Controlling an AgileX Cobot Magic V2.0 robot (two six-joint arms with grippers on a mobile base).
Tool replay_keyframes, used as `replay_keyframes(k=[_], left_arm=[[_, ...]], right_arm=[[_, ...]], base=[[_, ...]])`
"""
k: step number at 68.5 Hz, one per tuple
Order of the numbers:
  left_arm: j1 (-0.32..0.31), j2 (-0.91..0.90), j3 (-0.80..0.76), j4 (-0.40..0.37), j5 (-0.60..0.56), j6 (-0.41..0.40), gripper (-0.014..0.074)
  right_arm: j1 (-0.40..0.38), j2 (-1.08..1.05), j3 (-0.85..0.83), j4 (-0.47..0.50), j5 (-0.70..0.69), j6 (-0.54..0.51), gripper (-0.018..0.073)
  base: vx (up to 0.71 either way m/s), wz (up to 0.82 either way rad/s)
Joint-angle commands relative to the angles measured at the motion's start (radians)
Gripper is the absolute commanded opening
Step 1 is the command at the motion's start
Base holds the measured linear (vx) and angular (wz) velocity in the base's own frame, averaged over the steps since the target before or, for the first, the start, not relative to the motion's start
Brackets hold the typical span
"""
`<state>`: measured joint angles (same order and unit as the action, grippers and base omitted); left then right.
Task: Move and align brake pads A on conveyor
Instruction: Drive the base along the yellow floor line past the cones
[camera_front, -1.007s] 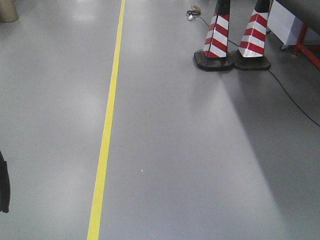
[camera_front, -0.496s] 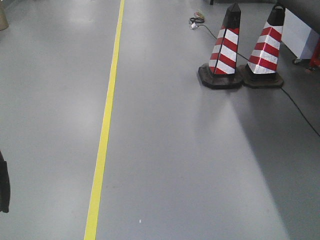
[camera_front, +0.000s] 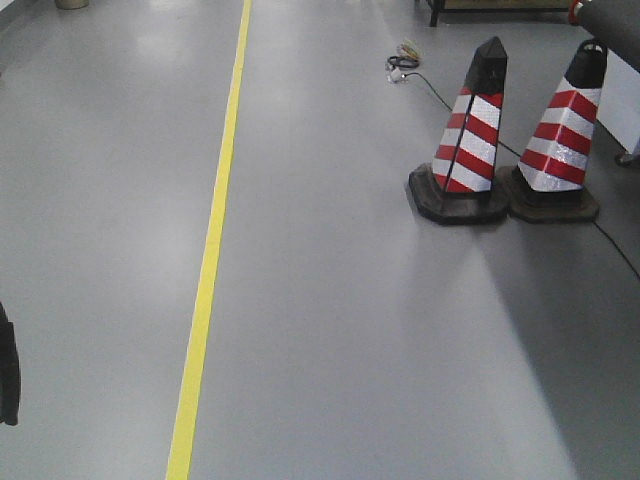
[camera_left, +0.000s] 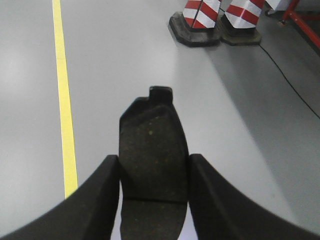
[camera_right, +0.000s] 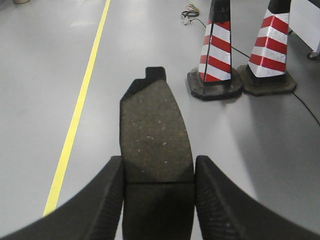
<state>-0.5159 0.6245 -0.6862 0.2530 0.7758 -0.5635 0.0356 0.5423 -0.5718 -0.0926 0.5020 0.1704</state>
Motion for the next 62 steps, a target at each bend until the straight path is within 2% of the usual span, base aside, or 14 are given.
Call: replay_keyframes(k=[1,62], left_arm=[[-0.006,-0.002,-0.028,0.018,-0.079,-0.004,0.0062],[-0.006,-0.002,-0.028,0.018,-0.079,-0.004,0.0062]], right_arm=[[-0.004,0.002,-0.029,-0.006,-0.089,-0.006,0.0033],[-0.004,0.002,-0.029,-0.006,-0.089,-0.006,0.0033]], base=[[0.63,0.03],[0.60,-0.05]])
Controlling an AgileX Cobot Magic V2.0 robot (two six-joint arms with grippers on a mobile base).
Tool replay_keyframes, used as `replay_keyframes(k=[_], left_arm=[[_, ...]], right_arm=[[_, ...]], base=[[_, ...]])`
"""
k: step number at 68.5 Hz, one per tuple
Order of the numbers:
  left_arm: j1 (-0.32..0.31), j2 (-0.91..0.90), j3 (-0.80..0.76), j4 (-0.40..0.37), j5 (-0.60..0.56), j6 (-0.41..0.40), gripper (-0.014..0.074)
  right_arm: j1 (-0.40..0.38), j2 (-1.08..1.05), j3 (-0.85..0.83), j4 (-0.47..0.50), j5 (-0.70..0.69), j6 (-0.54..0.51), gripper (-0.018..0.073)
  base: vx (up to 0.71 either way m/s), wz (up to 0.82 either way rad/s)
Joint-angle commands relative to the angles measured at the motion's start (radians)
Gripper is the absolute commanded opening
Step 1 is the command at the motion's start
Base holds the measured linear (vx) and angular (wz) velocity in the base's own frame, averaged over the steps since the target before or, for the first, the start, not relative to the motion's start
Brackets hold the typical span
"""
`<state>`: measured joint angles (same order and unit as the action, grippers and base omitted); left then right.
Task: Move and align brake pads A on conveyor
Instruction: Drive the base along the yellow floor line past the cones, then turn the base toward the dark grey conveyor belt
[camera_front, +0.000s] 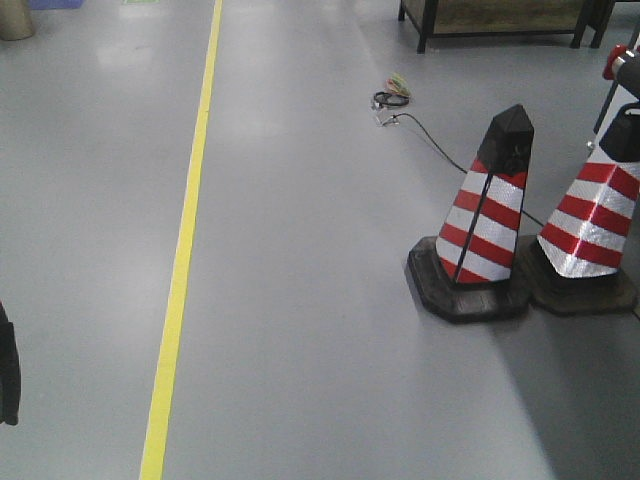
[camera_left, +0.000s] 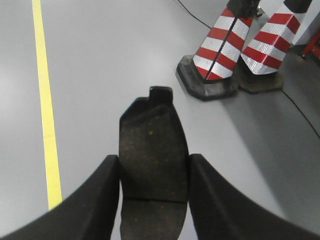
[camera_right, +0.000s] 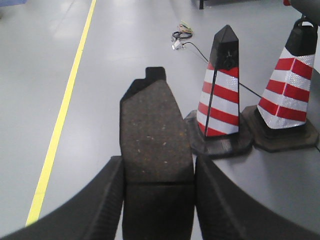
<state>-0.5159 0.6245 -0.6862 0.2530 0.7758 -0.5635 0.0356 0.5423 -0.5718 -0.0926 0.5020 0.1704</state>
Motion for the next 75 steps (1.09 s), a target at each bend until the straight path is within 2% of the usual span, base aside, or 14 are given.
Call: replay_keyframes(k=[1,46,75], left_arm=[[-0.006,-0.002,-0.028,0.018,-0.079,-0.004,0.0062],[-0.006,-0.002,-0.028,0.018,-0.079,-0.004,0.0062],[-0.006,-0.002,-0.028,0.018,-0.079,-0.004,0.0062]], right_arm=[[-0.004,0.002,-0.029,-0.006,-0.089,-0.006,0.0033],[-0.004,0.002,-0.029,-0.006,-0.089,-0.006,0.0033],[-0.004,0.002,-0.029,-0.006,-0.089,-0.006,0.0033]], base=[[0.57,-0.07],[0.55,-0.07],[0.42,-0.14]])
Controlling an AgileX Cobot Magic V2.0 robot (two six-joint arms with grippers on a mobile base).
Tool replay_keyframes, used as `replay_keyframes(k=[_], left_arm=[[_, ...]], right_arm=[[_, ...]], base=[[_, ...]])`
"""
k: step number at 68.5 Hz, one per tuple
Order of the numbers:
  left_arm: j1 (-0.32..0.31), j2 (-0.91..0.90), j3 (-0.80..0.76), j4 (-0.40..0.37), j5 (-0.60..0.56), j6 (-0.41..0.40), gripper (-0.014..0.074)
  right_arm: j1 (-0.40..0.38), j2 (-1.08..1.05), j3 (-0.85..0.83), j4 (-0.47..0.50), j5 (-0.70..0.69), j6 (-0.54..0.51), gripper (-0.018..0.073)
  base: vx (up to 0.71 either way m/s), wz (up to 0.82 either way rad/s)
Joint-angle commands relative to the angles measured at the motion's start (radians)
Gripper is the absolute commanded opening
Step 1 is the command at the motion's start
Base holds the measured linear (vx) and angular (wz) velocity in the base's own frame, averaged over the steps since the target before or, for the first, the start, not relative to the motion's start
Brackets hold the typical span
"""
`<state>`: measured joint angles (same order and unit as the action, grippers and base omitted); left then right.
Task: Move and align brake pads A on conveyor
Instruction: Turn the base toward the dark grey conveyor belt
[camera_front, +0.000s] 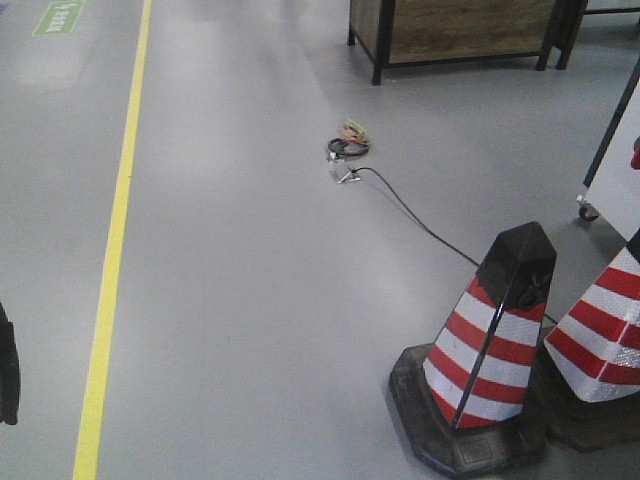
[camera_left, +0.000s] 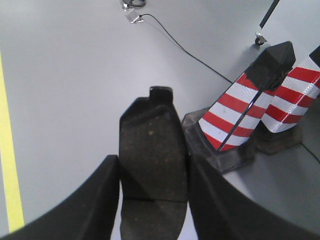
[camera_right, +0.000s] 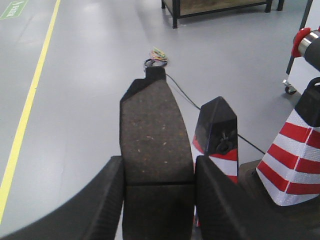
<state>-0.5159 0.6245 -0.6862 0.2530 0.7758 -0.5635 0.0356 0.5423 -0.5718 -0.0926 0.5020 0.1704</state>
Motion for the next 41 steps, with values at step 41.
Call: replay_keyframes(k=[41], left_arm=[[-0.006,-0.002,-0.028,0.018,-0.079,-0.004,0.0062]], right_arm=[[-0.004,0.002,-0.029,-0.006,-0.089,-0.006,0.0033]], base=[[0.24,-0.49]])
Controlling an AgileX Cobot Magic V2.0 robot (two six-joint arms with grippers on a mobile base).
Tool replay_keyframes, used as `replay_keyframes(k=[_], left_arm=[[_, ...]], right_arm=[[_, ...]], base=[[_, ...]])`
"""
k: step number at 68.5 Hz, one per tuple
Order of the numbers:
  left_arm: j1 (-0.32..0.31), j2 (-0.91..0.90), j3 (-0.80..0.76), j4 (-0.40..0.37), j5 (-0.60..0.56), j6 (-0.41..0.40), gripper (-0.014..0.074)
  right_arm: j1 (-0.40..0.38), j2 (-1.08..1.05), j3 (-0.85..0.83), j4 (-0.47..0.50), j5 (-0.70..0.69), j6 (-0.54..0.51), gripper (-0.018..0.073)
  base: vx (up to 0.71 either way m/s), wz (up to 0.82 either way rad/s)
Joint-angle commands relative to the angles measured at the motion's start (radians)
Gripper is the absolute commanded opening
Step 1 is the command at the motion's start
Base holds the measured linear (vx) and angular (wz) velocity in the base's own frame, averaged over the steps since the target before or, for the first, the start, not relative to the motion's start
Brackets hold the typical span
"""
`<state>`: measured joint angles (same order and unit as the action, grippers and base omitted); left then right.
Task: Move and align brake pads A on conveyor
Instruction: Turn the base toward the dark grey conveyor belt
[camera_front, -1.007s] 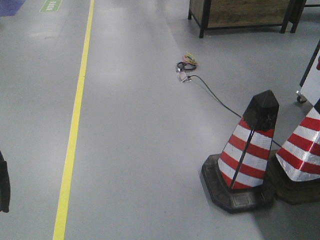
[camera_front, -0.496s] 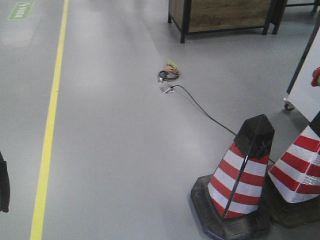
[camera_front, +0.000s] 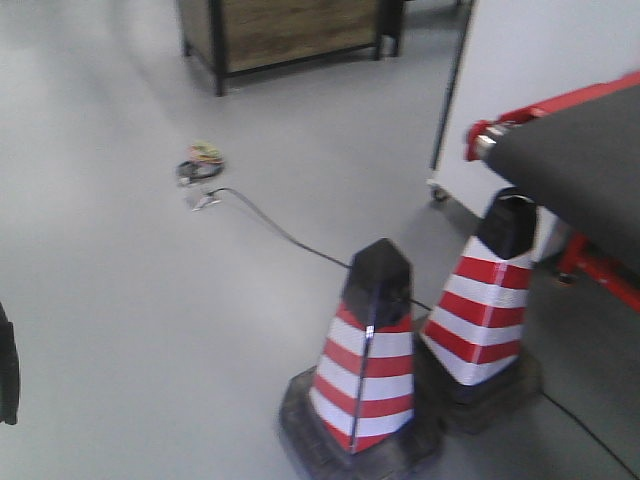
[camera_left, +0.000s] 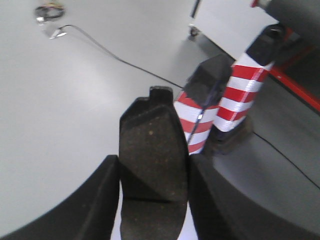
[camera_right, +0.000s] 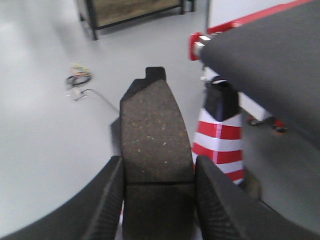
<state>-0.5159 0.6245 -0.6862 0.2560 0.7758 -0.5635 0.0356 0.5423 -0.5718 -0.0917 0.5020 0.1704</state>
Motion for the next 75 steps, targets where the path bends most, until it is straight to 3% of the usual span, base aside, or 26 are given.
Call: replay_keyframes(k=[1,75], left_arm=[[-0.006,-0.002,-0.028,0.015,-0.079,-0.004,0.0062],[-0.006,-0.002,-0.028,0.015,-0.081,-0.004,0.0062]], right_arm=[[-0.004,0.002,-0.029,-0.007,-0.089,-0.006,0.0033],[-0.004,0.002,-0.029,-0.007,-0.090,-0.006,0.0033]], base=[[0.18,-0.71],[0.18,-0.69]])
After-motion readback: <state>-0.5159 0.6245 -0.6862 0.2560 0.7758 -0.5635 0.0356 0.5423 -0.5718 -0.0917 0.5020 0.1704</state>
